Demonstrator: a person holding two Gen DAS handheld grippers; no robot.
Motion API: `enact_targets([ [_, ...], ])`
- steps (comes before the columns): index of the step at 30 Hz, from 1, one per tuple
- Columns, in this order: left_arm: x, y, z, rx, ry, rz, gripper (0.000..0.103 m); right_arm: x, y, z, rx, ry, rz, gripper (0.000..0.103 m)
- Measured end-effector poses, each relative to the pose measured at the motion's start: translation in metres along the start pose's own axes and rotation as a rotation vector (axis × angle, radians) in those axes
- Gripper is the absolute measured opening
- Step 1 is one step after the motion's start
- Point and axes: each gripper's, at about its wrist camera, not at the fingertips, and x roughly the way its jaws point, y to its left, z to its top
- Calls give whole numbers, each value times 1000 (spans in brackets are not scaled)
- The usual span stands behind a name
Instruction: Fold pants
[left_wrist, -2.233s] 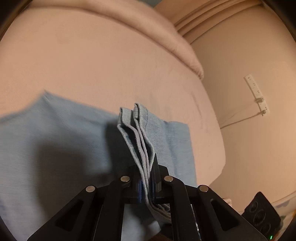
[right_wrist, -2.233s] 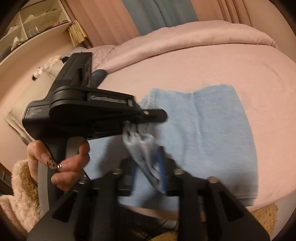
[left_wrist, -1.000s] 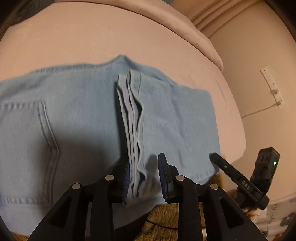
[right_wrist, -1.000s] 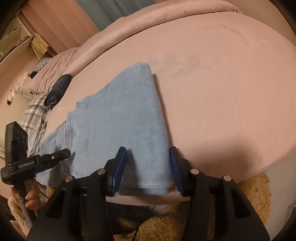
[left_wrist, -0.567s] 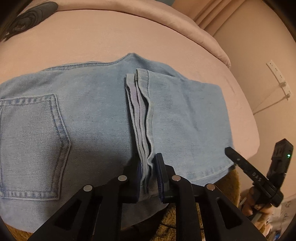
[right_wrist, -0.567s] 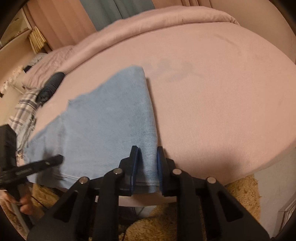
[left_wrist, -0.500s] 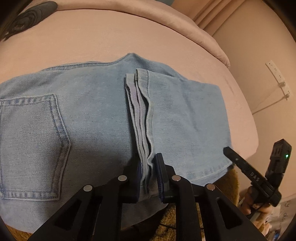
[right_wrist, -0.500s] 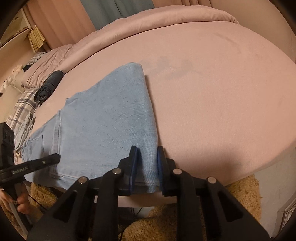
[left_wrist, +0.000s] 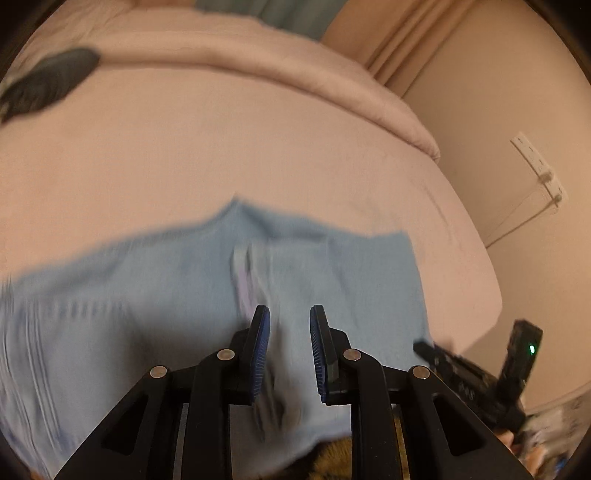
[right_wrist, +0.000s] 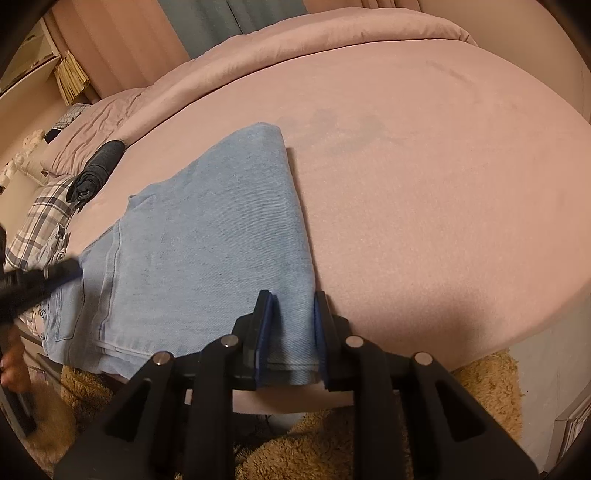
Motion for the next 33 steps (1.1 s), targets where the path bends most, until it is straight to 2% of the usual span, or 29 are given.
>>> enact_targets([
  [6,44,3,41,-25,24,36,19,0,1,0,-3,4,-8,21],
  [9,73,9,45,-22,74,103,19,0,1,0,-6,6,-13,21],
  [12,89,17,44,-18,74,157,19,1,2,1,-5,9,-14,21],
  [17,92,33,43,-76,56,107,18,3,3,3,-7,12,-18,22],
  [20,79,41,42,-91,52,96,19,3,5,3,-10,13,-28,22],
  [24,38,39,31,-94,-13,76,19,2,7,4,-8,9,-38,26],
  [28,-6,44,13,-91,-69,30,21,-1,13,7,-18,-1,-86,37],
  [30,-31,52,1,-94,-104,42,31,-3,18,12,-26,-11,-124,44],
  [32,-50,60,-9,-102,-132,59,50,-8,24,20,-35,-29,-139,48],
  [33,-56,62,-12,-109,-145,69,53,-10,26,24,-38,-40,-136,49],
])
